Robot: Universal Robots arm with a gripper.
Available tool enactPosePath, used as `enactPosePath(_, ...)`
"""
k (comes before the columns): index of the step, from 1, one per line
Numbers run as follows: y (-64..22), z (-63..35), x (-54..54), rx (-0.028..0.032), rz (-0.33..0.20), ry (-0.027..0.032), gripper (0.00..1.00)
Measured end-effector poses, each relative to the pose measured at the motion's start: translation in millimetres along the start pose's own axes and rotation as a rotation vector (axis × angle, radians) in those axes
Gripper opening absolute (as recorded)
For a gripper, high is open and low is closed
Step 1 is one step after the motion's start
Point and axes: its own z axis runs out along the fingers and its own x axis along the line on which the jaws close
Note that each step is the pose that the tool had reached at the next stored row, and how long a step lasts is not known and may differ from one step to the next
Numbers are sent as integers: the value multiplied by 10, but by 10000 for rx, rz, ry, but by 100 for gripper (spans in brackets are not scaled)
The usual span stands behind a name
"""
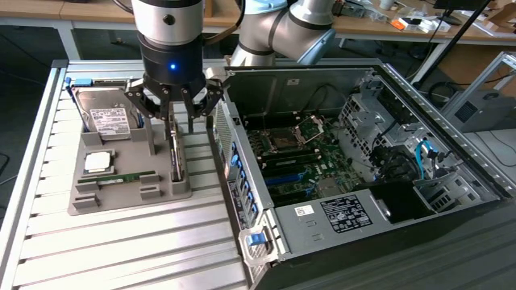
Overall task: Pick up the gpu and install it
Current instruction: 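Pick up the gpu and move the gpu toward the slot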
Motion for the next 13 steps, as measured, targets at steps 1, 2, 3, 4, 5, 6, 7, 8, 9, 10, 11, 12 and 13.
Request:
enactPosePath(1, 0, 2, 0, 0, 0, 0, 42)
enactPosePath(2, 0, 5, 0, 0, 0, 0, 42)
enactPosePath(3, 0, 6, 0, 0, 0, 0, 42)
enactPosePath(4, 0, 9, 0, 1, 0, 1, 42)
enactPosePath(5, -1, 12, 0, 1, 0, 1, 42)
enactPosePath(6, -1, 14, 0, 1, 0, 1, 42)
enactPosePath(7, -1, 16, 0, 1, 0, 1, 42)
enactPosePath(8, -1, 18, 1, 1, 0, 1, 42)
enactPosePath(9, -1, 19, 1, 1, 0, 1, 42)
enactPosePath(10, -1, 27, 1, 1, 0, 1, 42)
enactPosePath(11, -2, 34, 1, 1, 0, 1, 42)
enactPosePath(12, -2, 35, 1, 1, 0, 1, 42)
enactPosePath(13, -2, 36, 1, 1, 0, 1, 42)
